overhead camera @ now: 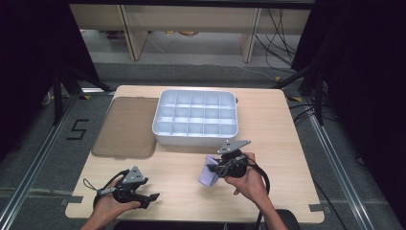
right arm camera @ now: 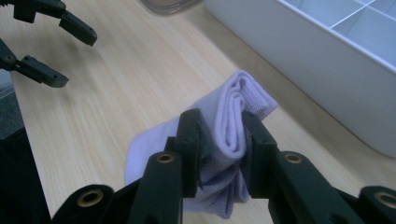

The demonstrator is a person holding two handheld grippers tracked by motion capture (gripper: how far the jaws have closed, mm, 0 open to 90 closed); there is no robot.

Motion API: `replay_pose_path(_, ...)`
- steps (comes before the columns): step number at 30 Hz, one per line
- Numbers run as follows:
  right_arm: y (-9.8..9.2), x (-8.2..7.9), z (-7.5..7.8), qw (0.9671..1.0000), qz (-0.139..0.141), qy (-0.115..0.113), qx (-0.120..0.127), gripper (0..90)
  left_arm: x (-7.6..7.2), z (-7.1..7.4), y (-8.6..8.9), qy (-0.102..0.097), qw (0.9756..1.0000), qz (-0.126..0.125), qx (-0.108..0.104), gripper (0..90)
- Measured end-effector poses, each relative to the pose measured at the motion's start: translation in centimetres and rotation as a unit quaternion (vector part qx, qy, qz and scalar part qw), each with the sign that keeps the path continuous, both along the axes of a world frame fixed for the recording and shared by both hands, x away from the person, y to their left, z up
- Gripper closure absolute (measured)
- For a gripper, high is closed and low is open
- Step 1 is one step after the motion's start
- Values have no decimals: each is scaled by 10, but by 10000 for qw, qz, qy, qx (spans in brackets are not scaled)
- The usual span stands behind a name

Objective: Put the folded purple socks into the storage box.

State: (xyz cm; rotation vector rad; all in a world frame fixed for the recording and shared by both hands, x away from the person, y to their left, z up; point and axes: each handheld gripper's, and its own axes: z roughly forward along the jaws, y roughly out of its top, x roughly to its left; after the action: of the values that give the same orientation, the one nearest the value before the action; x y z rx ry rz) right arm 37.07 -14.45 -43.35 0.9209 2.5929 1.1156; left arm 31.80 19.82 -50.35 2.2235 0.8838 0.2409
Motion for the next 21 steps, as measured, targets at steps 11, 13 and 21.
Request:
replay_pose_path(11, -8, 10, 21, 9997, -224, -59, -77, 725, 1, 0, 0, -10, 10000, 20, 41, 264)
replay_pose_path(13, -11, 13, 25, 9998, -159, -88, -122, 725, 2, 0, 0, -31, 10000, 9, 29, 238)
replay_pose_path(21, -16, 22, 34, 9996, -266, -69, -93, 724, 3, 2, 1, -63, 10000, 13, -38, 203)
